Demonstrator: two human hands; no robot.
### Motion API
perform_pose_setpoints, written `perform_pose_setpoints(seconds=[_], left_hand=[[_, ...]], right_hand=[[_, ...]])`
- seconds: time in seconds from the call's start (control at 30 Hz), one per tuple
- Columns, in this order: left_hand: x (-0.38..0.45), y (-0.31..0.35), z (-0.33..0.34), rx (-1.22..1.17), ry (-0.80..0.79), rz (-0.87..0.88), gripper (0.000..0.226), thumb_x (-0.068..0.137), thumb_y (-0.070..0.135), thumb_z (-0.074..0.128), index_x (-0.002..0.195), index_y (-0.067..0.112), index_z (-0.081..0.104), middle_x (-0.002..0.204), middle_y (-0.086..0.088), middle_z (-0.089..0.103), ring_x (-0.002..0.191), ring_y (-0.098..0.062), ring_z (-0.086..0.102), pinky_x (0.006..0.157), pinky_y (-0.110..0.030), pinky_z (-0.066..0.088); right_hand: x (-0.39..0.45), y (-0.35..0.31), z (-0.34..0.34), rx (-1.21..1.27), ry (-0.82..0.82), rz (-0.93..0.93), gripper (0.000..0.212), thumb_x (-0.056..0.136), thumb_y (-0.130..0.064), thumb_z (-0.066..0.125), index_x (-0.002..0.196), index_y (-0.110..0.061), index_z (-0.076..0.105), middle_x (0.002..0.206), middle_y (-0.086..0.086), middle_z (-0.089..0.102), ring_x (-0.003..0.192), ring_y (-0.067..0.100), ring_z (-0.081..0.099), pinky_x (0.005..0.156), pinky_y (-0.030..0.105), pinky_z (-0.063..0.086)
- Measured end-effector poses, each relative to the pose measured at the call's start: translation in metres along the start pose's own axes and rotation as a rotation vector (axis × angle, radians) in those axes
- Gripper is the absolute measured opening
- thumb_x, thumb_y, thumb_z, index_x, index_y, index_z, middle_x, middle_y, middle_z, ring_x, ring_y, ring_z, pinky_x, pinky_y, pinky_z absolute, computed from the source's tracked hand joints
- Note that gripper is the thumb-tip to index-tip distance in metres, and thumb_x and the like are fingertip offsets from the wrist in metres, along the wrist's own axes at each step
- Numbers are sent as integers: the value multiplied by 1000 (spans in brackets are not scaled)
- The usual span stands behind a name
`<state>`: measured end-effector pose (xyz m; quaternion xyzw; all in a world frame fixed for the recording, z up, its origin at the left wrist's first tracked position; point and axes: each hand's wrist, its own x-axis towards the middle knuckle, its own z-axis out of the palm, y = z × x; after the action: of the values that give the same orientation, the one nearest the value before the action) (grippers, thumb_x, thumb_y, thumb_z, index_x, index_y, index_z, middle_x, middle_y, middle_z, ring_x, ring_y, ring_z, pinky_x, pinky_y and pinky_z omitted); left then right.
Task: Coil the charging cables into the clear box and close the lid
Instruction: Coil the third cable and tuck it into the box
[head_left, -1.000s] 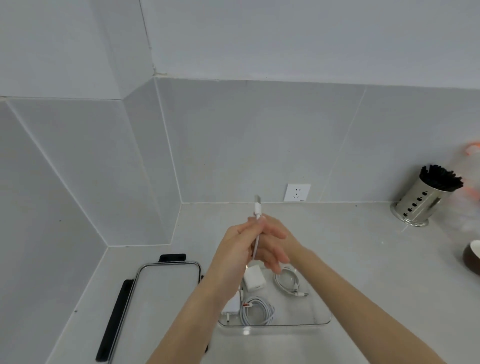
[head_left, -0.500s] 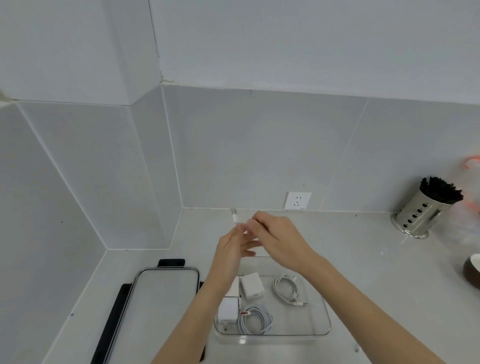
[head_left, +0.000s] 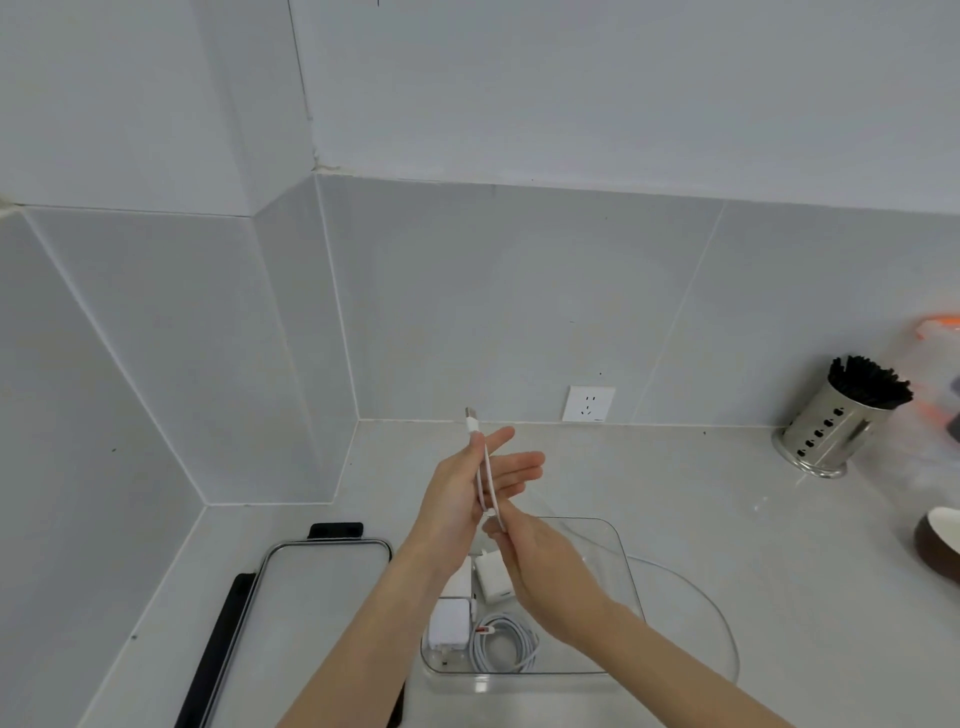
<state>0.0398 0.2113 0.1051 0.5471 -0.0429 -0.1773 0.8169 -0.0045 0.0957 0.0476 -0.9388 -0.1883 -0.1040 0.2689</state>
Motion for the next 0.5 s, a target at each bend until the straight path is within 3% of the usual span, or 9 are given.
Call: perform_pose_setpoints(seconds=[0.07,0.1,0.17,0.2,0.33,0.5], left_hand=[[-1,0,3,40,-3,42,43,99,35,25,121,14,55,91,-8,76,89,-20,72,75,-20,56],[-1,-1,5,69,1,70,42,99,35,25,122,15,55,92,-8,76,89,-20,72,75,-20,56],[0,0,7,126,3,124,42,99,35,24,123,16,54,95,-9,75,92,-19,71,78,-20,55],[1,1,7,139,-5,140,43,99,35,23,122,17,54,95,-8,75,93,-19,71,80,-20,55],[-1,7,6,72,-59,64,44,99,34,24,120,11,55,88,-7,76,85,-18,72,70,-19,56],[-18,28,11,-9,-258,-15,46,96,31,26,103,7,65,59,-5,71,43,-12,61,45,-17,47]], right_hand=[[-1,-2,4,3,126,6,38,98,-30,24,124,-12,45,91,9,71,83,20,65,75,31,55],[-2,-5,6,27,205,-9,37,100,-33,22,116,-13,48,85,6,72,78,12,64,74,20,54],[-7,-13,7,119,281,-23,35,100,-36,21,109,-16,48,81,-1,73,80,6,61,74,2,43],[-8,-14,10,128,283,-31,34,99,-37,21,109,-17,47,79,-3,73,78,5,61,71,0,42],[-10,-2,13,-93,205,-72,32,101,-31,20,100,-17,49,72,-8,70,57,5,61,54,13,43],[7,45,4,-100,-83,74,23,92,-25,39,94,-15,59,85,3,68,79,21,60,71,24,32]])
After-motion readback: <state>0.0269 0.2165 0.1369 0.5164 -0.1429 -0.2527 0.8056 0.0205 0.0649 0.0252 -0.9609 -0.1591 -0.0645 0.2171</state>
